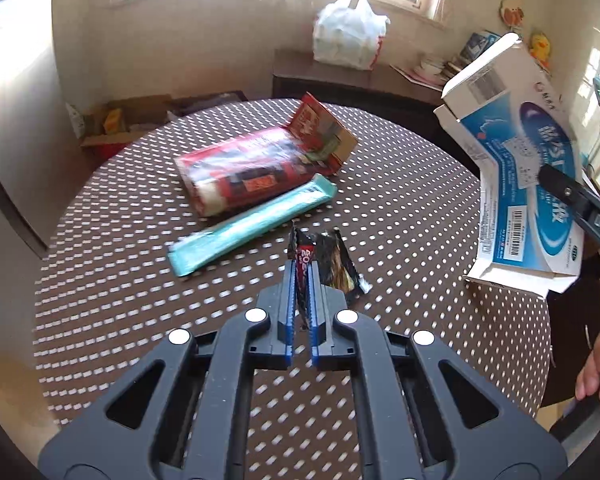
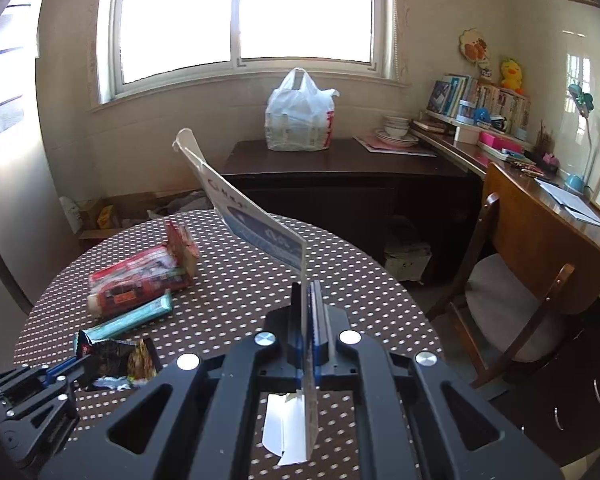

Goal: Collect trash
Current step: 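Grasp the black snack wrapper with the left tool while the right tool holds the box, then carry the black wrapper and medicine box over the wastebasket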

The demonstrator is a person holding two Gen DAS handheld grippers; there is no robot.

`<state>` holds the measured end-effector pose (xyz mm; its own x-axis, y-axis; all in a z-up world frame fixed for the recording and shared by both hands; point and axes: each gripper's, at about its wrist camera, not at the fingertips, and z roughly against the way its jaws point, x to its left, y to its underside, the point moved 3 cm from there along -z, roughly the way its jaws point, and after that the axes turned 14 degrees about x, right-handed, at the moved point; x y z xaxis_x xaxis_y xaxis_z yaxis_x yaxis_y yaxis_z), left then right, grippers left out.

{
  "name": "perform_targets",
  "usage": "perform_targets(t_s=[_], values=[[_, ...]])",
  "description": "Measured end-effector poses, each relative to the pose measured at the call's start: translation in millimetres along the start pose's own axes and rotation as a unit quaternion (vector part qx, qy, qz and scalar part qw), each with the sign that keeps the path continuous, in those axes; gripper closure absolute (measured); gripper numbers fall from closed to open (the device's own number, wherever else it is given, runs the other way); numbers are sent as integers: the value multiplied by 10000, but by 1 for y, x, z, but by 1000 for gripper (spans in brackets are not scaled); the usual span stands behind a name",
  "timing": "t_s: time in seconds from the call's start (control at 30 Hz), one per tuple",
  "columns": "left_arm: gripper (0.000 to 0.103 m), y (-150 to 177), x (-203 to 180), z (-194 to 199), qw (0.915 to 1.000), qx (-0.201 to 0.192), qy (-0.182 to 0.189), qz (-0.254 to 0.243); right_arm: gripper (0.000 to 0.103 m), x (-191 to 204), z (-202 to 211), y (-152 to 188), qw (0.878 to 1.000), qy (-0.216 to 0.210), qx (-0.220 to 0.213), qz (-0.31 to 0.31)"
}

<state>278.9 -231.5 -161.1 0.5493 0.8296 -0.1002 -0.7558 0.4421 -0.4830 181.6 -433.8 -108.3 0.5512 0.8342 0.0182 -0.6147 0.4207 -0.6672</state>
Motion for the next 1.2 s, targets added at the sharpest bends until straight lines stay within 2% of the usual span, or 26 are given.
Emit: perform_targets(t_s=[0.3, 0.6, 0.8, 1.2], values=[[97, 35, 45, 46, 9980, -291, -426, 364, 99, 55, 23, 14, 9980, -397, -137, 476], [97, 69, 105, 95, 9901, -528, -889, 946, 99, 138, 60, 33, 9859, -1098, -322, 1221], [97, 102, 156, 136, 9776, -724, -1295, 1491, 99, 195, 85, 49, 9717, -1589, -411, 1702], [97, 171, 238, 191, 9466, -844, -1870, 2486, 99, 303, 128, 94, 9310, -2477, -442, 2644]])
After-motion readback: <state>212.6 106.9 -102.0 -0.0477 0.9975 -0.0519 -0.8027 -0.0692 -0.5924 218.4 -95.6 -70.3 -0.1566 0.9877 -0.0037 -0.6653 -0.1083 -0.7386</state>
